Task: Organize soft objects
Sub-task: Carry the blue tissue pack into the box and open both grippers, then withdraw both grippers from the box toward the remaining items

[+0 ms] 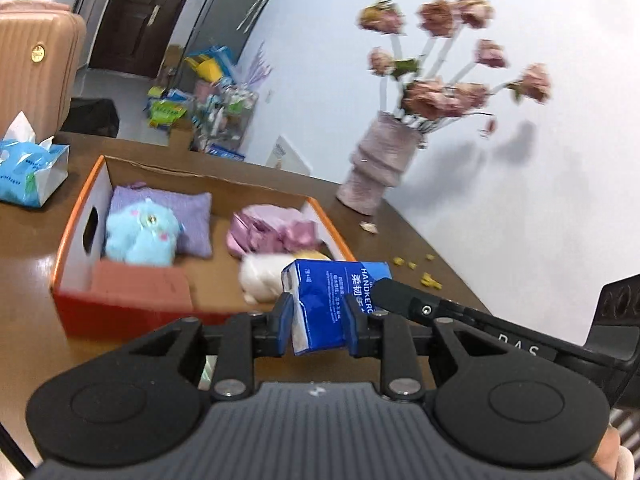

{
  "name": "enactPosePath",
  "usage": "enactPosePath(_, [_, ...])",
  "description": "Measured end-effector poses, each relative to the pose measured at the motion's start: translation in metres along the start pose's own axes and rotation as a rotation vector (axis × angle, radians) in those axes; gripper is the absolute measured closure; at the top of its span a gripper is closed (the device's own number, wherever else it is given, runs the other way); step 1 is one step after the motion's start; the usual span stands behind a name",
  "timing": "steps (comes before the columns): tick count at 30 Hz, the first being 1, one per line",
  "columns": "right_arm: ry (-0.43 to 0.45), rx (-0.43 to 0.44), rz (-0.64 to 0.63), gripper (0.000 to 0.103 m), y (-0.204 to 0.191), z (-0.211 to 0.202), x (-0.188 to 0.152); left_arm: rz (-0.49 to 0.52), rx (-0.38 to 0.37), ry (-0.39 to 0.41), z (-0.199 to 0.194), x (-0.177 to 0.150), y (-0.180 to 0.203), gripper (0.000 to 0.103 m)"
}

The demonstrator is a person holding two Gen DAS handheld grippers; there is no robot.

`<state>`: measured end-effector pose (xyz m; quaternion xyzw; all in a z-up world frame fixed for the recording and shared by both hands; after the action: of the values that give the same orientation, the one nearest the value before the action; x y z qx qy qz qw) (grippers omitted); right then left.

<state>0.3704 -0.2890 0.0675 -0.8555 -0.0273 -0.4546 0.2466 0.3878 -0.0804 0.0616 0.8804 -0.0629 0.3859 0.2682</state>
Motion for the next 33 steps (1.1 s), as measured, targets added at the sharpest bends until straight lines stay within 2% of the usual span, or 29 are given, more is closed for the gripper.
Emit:
enactPosePath(3, [-0.057,-0.001,0.033,0.083,0.010,0.045,0.020,-0.014,0.043,-0.047,0.036,0.023,-0.022,0.077])
enactPosePath(6, [-0.125,-0.015,0.057,0.083,0.020,0.089,0.024,-0.014,0.094,-0.093,0.065,0.028,-0.042,0.077])
enactPosePath(11, [-0.205,-0.034,0.057,0.084,0.025,0.139,0.006,0.020,0.164,-0.153,0.095,0.012,-0.069,0.076])
enactPosePath(14, [-0.213,-0.085,0.002,0.083,0.021,0.151,-0.003,0.040,0.153,-0.144,0.095,0.006,-0.073,0.071])
enactPosePath(17, [-0.198,-0.101,-0.013,0.081,0.018,0.149,-0.002,0.042,0.137,-0.129,0.086,0.010,-0.072,0.060])
enactPosePath(22, [-0.149,-0.114,-0.030,0.081,0.013,0.128,0.010,0.075,0.160,-0.045,0.053,0.024,-0.065,0.057])
enactPosePath(27, [-0.080,-0.128,-0.066,0.077,0.004,0.082,0.024,0.111,0.195,0.014,0.007,0.029,-0.060,0.051])
enactPosePath(30, [-0.033,-0.139,-0.096,0.072,-0.001,0.046,0.027,0.139,0.219,0.051,-0.026,0.024,-0.055,0.046])
enactPosePath(33, [0.010,-0.157,-0.121,0.071,-0.007,0.010,0.026,0.165,0.243,0.081,-0.056,0.015,-0.047,0.041])
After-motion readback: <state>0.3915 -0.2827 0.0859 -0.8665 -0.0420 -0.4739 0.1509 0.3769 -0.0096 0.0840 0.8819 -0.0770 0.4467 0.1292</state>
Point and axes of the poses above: each gripper's, at about its wrist camera, not at the fingertips, and z roughly the way its jaws point, y to its right, x to its top, the point moved 2 cm from there along z, roughly the way its jaws point, and after that the axes turned 5 degrees about -y, right-handed, at the moved point
